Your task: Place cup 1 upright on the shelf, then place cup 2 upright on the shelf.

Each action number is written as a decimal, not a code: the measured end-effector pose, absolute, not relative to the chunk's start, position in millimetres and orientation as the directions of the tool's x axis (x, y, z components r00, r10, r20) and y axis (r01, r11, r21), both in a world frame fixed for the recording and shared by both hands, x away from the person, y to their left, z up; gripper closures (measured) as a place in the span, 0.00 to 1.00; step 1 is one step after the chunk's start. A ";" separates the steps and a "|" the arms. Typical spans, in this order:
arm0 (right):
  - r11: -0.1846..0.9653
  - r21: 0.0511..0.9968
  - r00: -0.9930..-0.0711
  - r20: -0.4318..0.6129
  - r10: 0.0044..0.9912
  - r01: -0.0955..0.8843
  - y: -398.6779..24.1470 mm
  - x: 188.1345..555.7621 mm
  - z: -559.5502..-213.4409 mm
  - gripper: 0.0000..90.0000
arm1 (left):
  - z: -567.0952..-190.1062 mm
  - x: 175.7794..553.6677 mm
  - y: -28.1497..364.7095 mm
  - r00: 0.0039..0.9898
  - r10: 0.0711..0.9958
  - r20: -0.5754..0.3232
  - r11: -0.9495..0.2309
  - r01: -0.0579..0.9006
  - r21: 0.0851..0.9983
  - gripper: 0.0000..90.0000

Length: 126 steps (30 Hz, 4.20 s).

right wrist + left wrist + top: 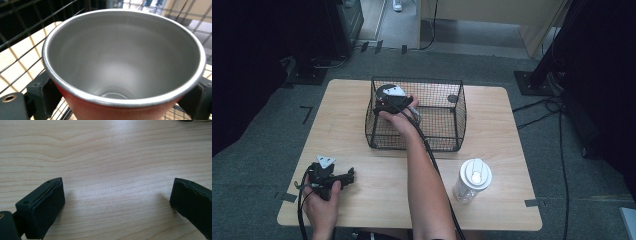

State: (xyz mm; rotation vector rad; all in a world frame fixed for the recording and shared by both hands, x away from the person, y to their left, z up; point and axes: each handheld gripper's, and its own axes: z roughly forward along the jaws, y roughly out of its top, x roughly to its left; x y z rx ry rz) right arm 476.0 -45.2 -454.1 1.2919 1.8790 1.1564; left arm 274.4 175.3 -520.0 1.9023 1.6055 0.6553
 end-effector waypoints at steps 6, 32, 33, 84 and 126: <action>0.174 0.880 -0.396 0.017 0.918 0.442 -42.9 475.6 -455.4 0.08 | -520.0 274.4 175.2 0.163 0.987 0.011 -0.126 0.713 0.690 0.00; 0.271 0.893 -0.474 -0.076 0.877 0.359 -57.2 465.2 -433.3 0.00 | -520.0 274.5 175.2 0.163 0.987 0.011 -0.126 0.713 0.690 0.00; 0.270 0.894 -0.473 -0.076 0.878 0.358 -58.4 464.7 -432.1 0.00 | -520.0 274.5 175.2 0.163 0.987 0.011 -0.126 0.713 0.690 0.00; 0.127 0.951 -0.300 -0.038 0.953 0.281 -99.4 323.1 -387.4 0.00 | -519.9 274.5 175.2 0.163 0.987 0.011 -0.126 0.713 0.690 0.00; 0.143 0.953 -0.323 -0.052 0.945 0.267 -120.4 207.2 -417.6 0.00 | -520.0 274.5 175.2 0.163 0.986 0.011 -0.126 0.713 0.690 0.00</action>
